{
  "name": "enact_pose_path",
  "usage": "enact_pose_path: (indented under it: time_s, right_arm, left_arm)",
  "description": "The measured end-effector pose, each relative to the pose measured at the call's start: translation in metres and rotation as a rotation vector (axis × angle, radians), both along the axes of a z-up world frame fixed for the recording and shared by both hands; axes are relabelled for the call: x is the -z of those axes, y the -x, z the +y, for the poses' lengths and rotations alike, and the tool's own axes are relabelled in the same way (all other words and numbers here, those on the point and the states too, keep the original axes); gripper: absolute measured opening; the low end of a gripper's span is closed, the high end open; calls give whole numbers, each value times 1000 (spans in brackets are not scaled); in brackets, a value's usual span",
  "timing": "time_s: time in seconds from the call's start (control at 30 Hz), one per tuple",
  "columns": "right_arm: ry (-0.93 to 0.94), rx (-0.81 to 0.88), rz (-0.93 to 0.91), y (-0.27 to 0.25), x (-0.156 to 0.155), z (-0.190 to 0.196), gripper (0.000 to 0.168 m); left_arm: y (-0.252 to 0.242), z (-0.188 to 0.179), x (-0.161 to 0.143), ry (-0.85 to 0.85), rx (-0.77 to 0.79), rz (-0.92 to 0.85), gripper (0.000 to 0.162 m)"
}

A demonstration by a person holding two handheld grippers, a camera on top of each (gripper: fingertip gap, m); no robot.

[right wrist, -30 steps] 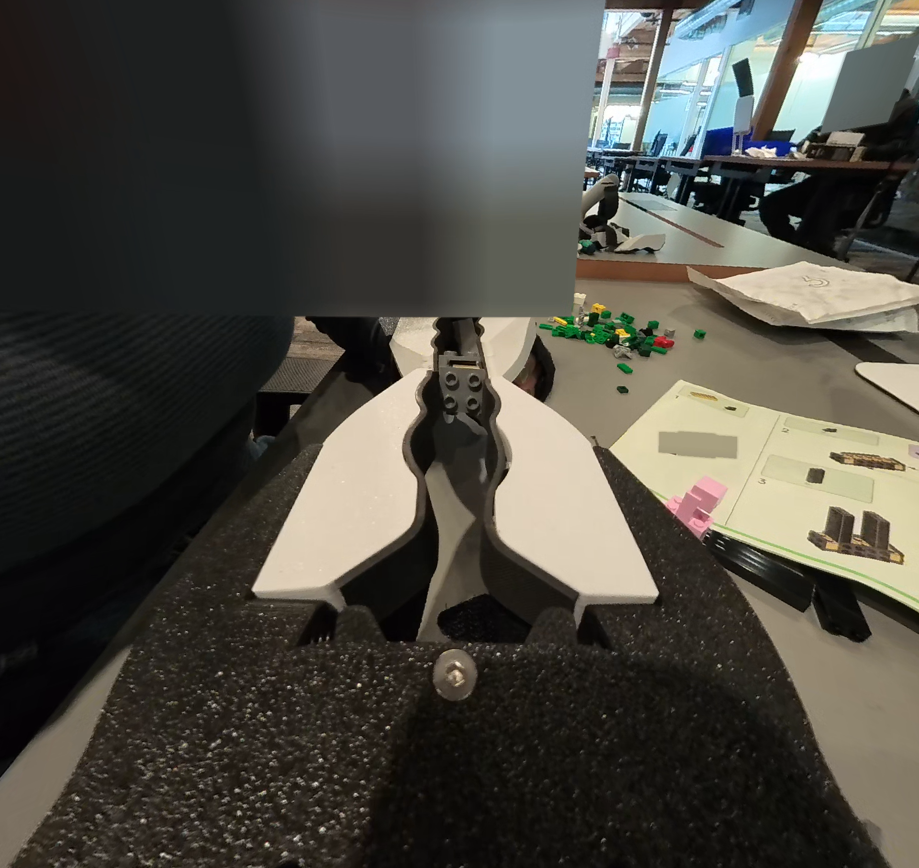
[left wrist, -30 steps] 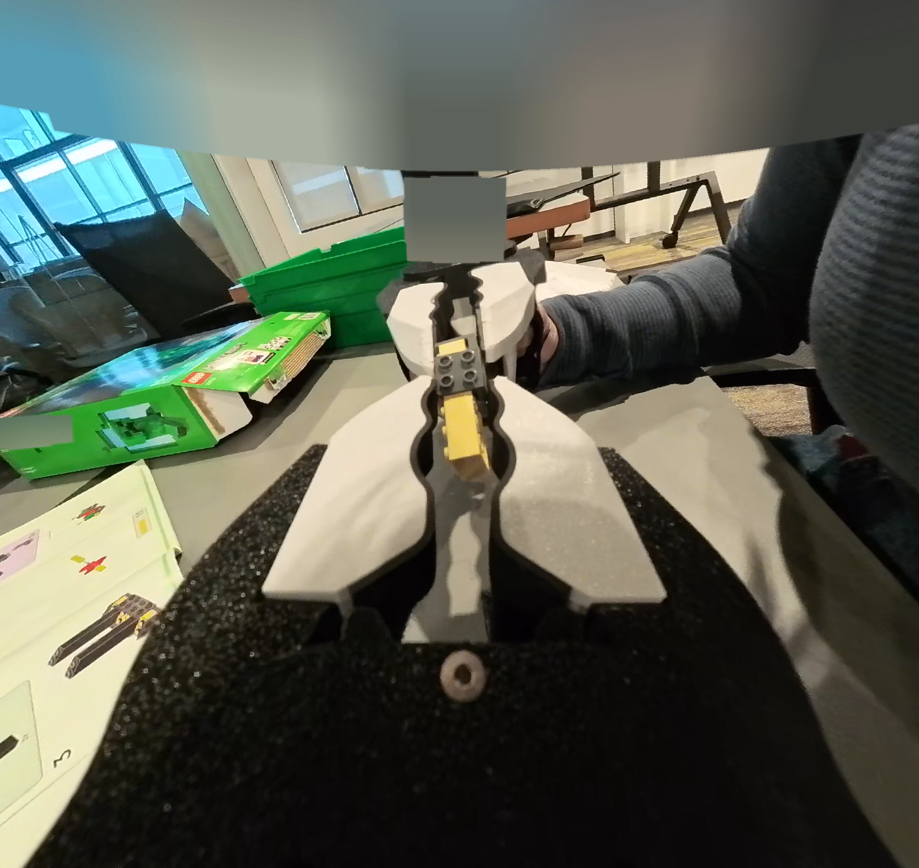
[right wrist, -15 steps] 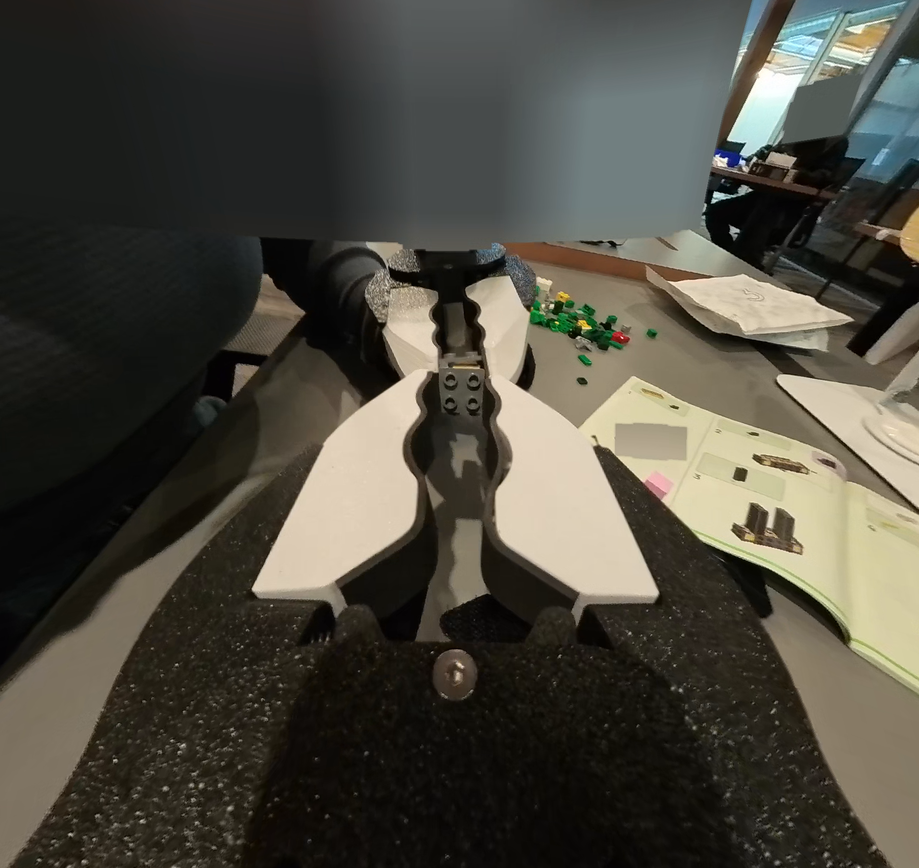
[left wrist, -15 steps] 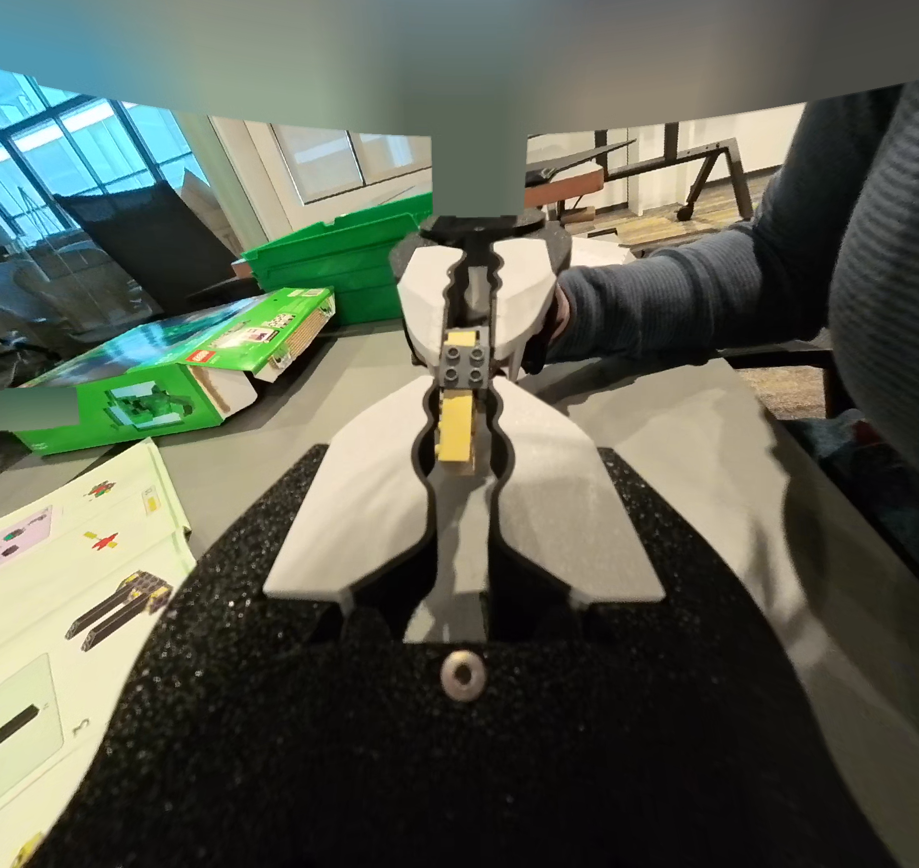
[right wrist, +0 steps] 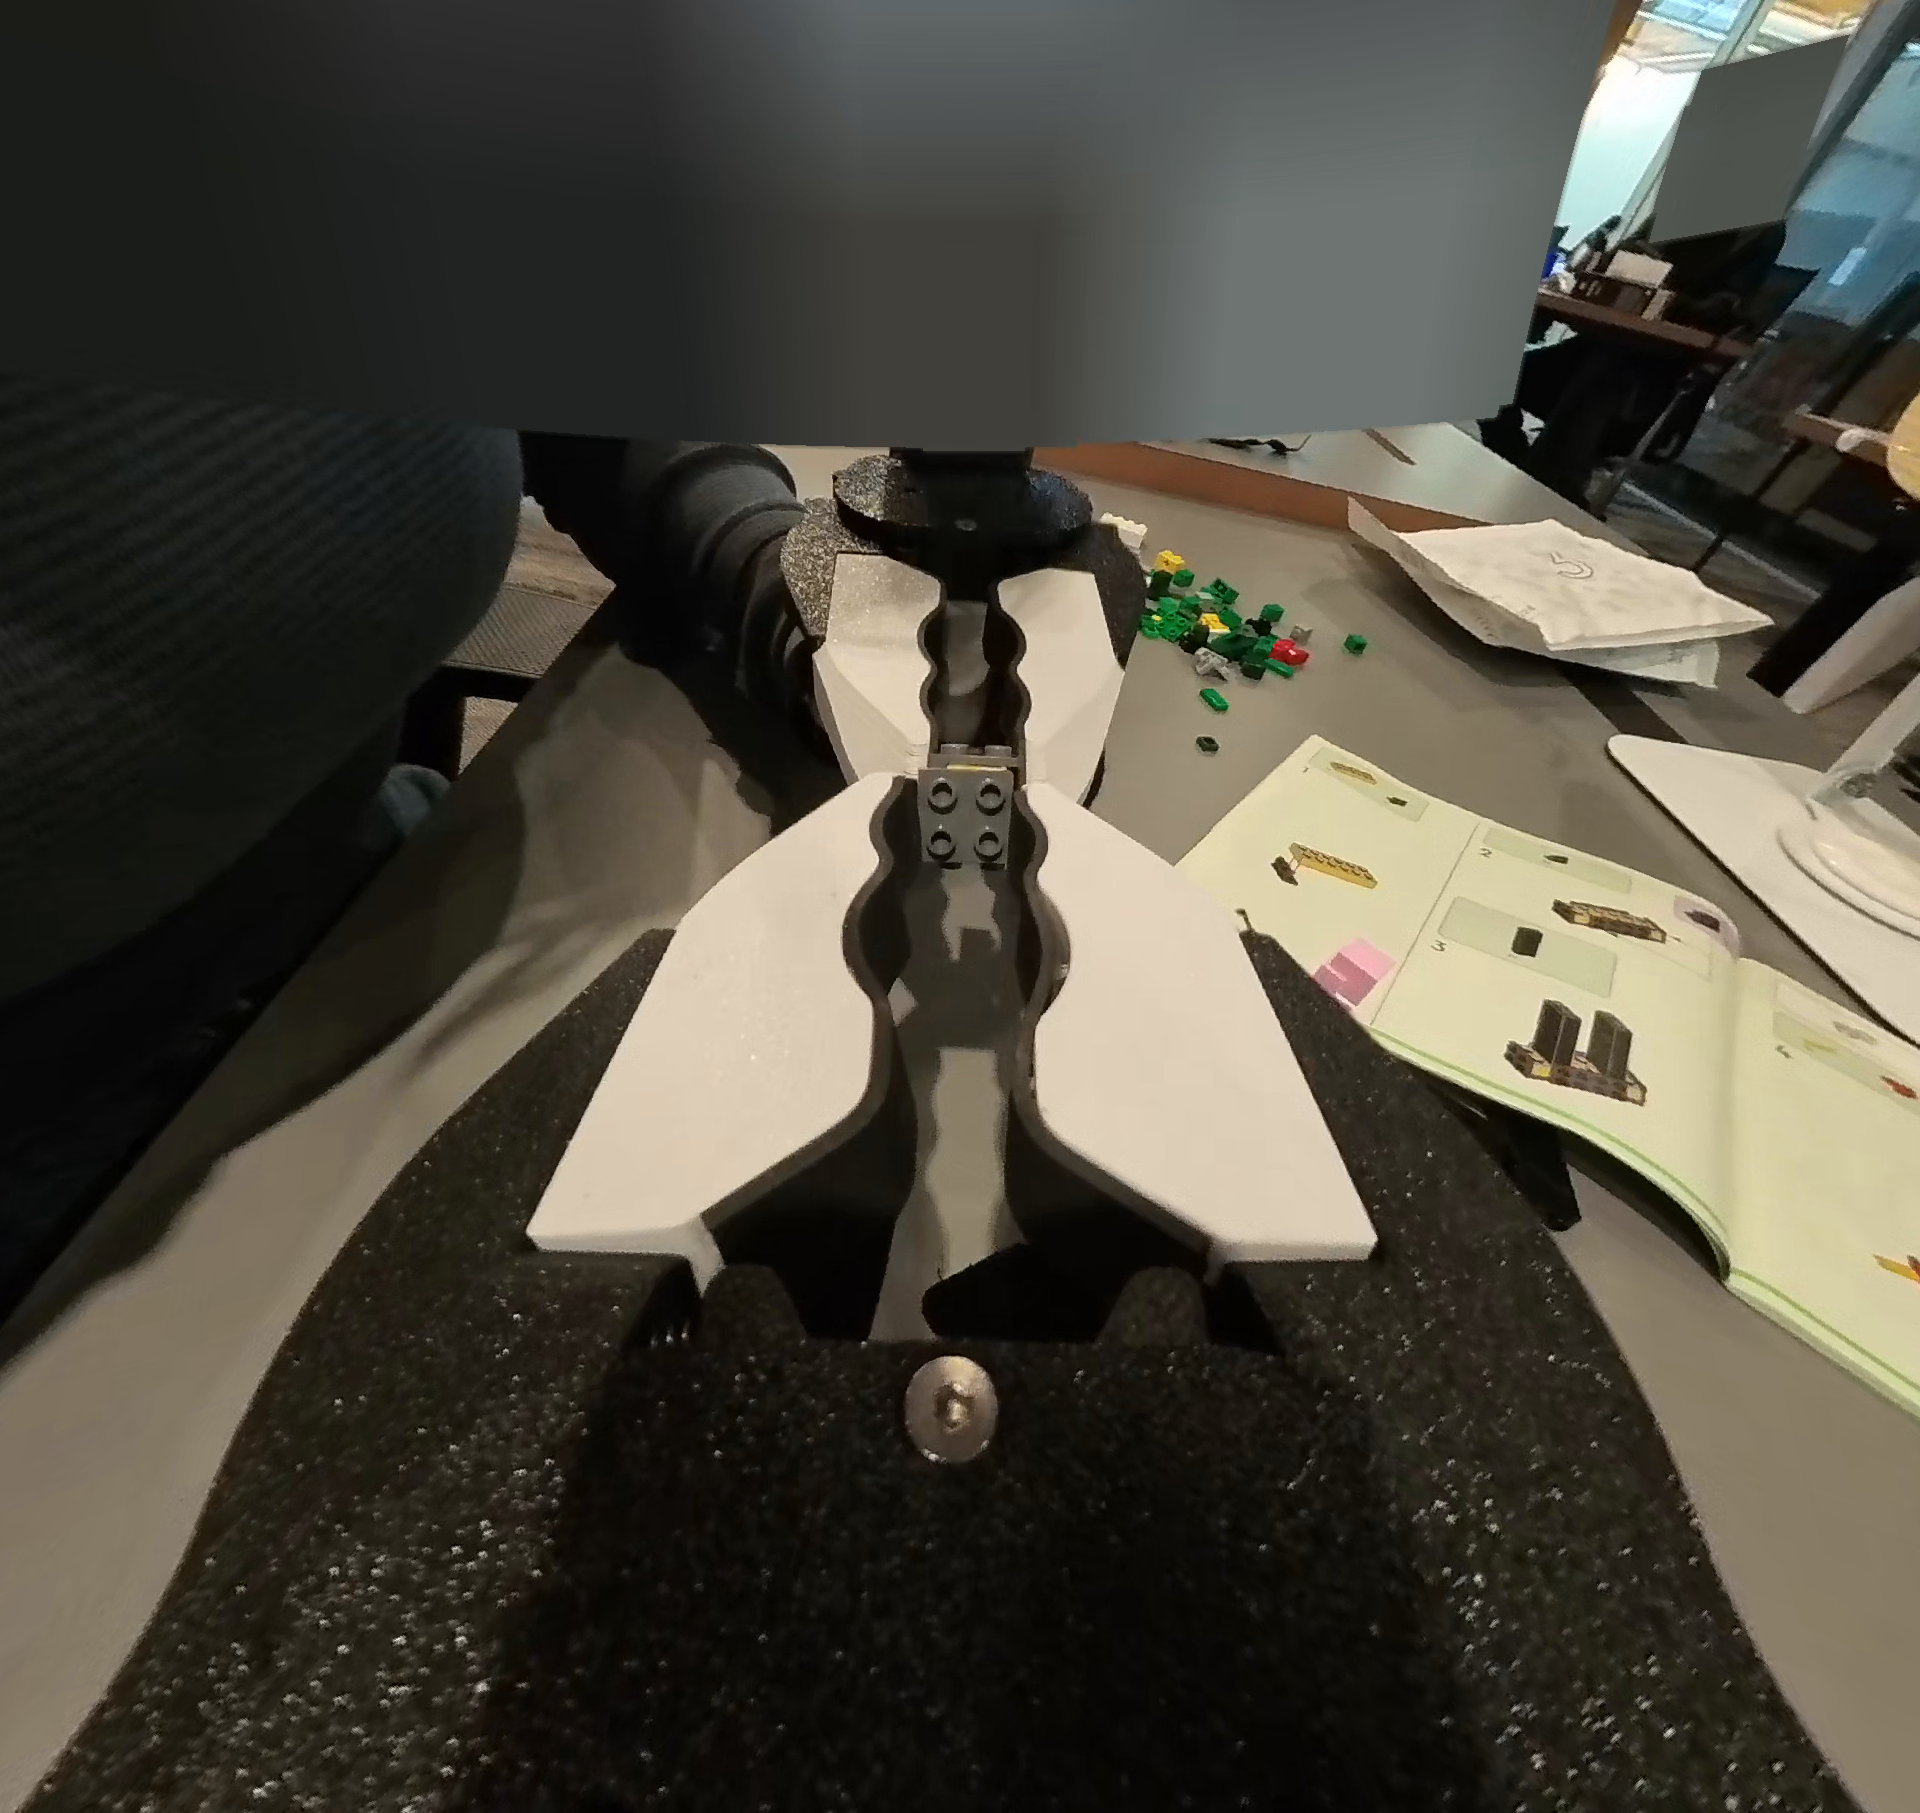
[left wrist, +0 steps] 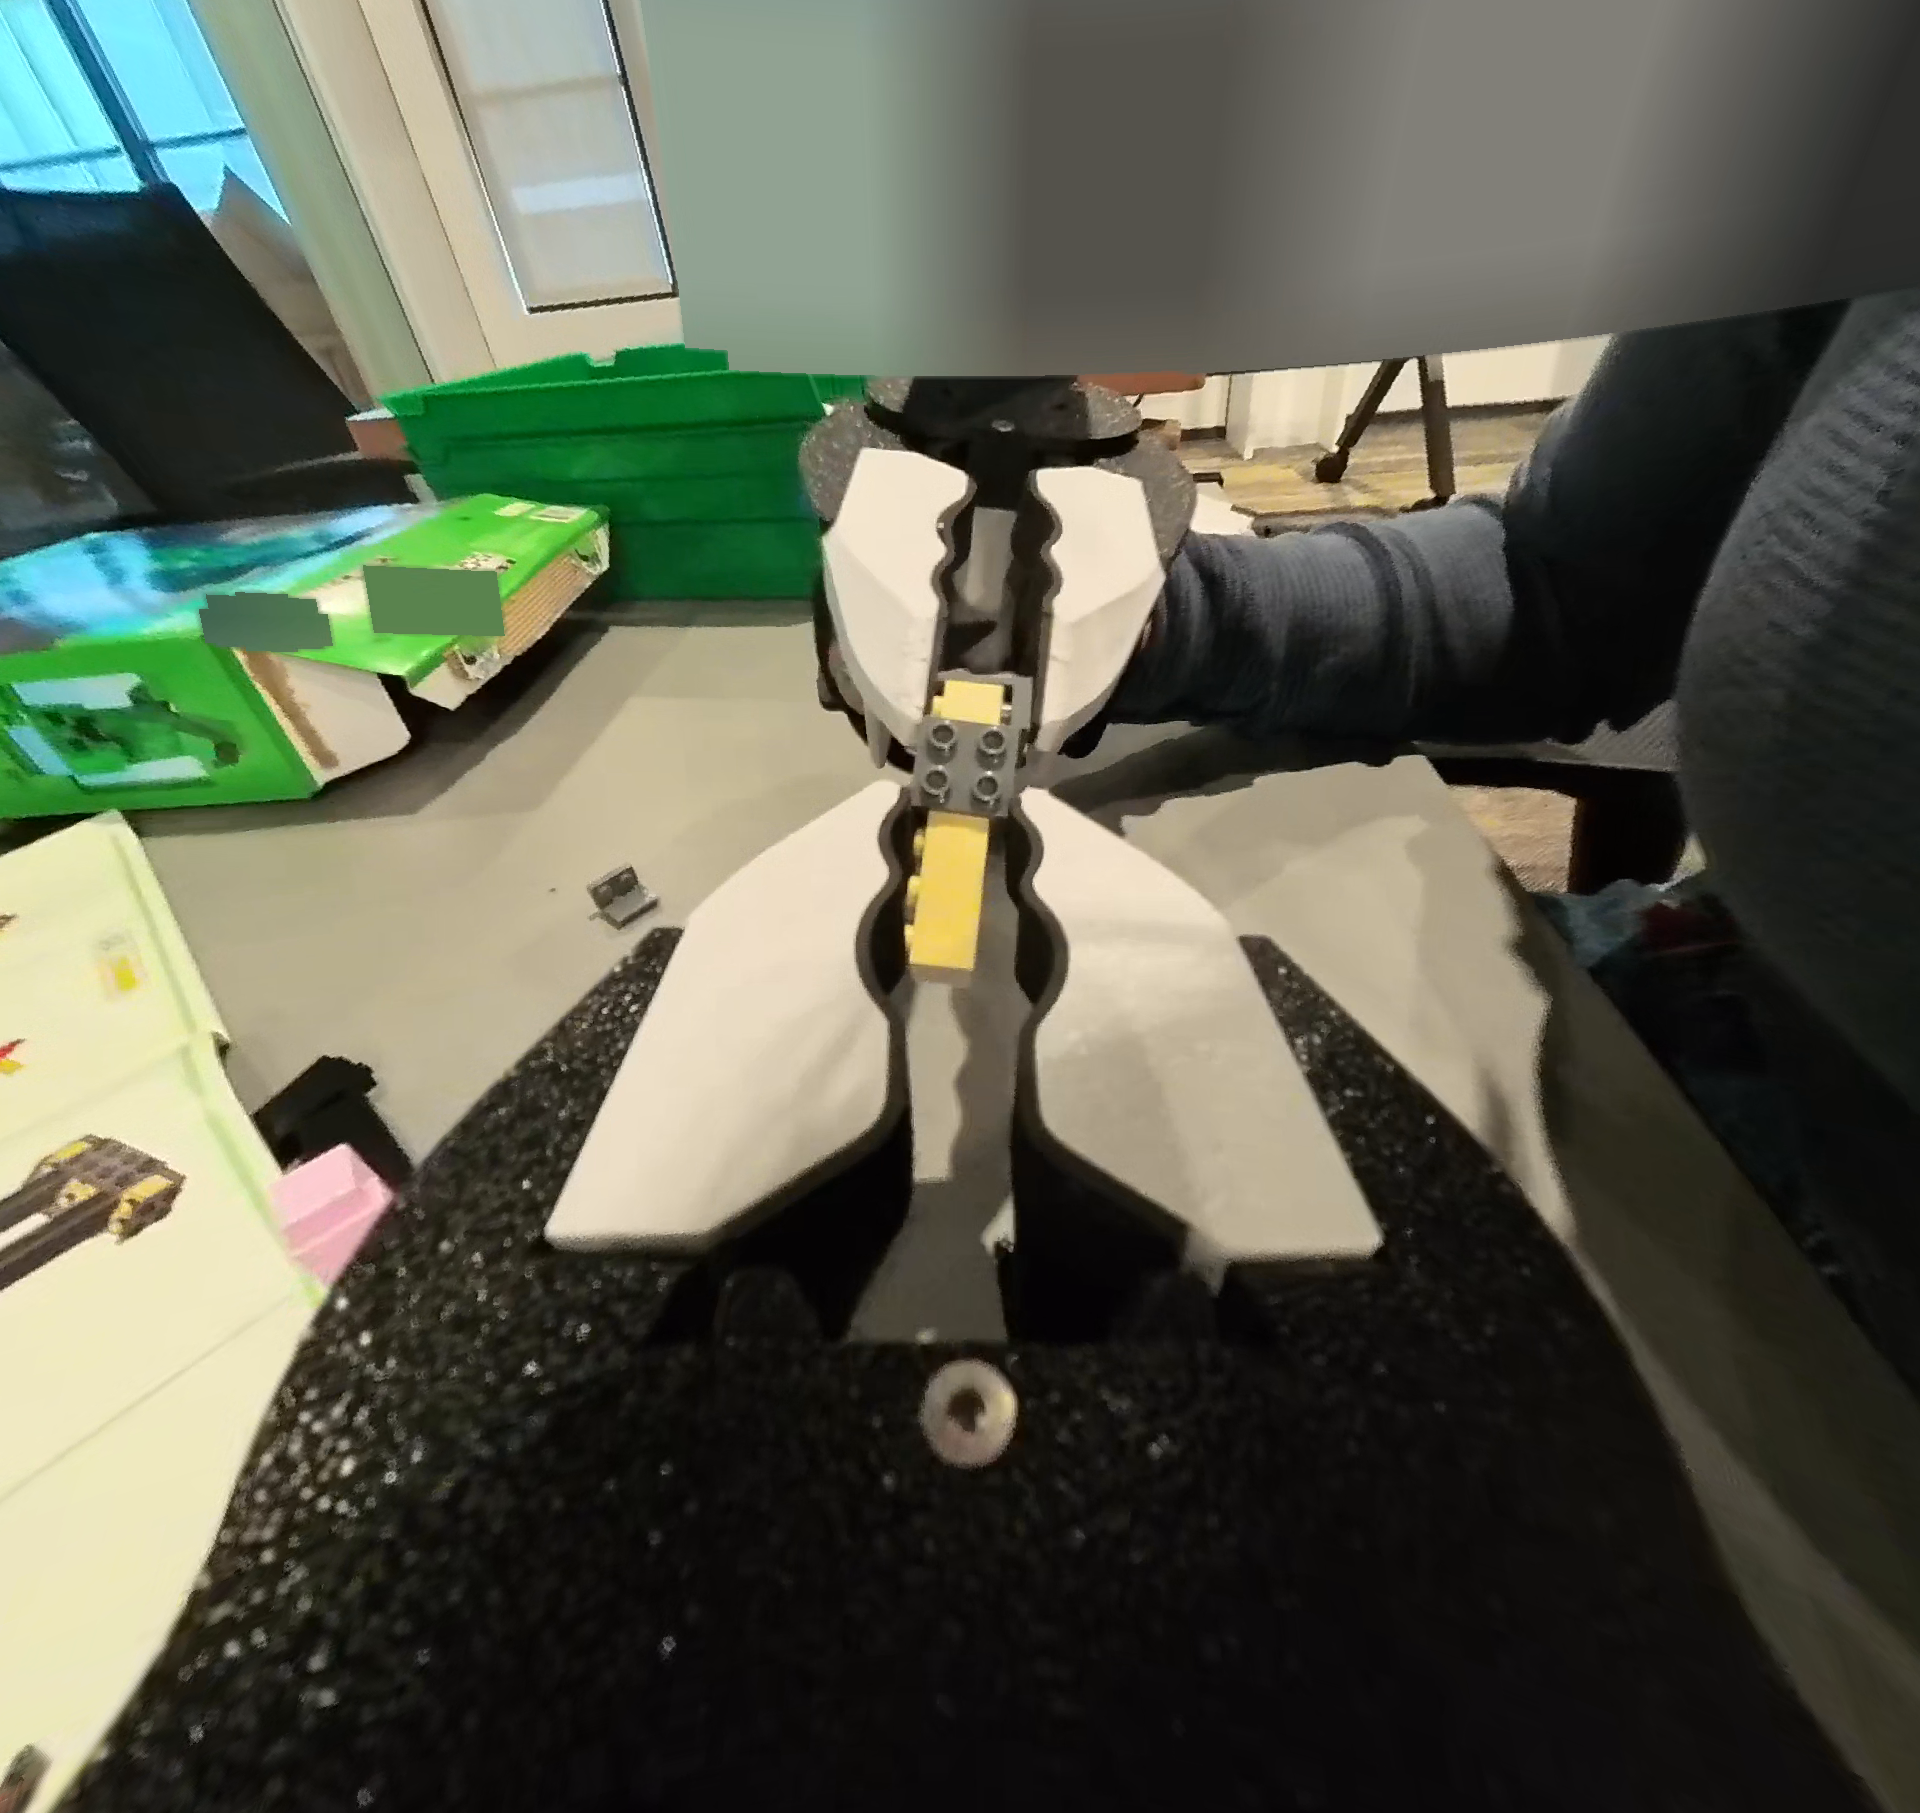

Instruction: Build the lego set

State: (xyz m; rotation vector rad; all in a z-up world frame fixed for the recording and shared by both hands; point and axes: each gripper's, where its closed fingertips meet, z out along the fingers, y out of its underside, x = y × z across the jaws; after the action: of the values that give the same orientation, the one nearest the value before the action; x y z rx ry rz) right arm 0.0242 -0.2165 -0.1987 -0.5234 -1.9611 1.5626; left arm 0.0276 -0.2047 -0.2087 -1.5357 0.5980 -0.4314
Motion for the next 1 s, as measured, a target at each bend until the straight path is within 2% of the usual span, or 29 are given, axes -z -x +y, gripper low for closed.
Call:
enact_pose_path:
  time_s: [0.7, 0.9, 1.0]
  right_arm:
    - [66, -7, -51, 1, 2, 3, 16]
    - [150, -20, -52, 4, -3, 2, 16]
    - [204, -42, -57, 4, -6, 1, 16]
  left_arm:
    - [0, 2, 2, 43, -2, -55, 16]
    - [3, 2, -4, 18, -8, -91, 16]
    - [4, 4, -2, 38, -17, -90, 29]
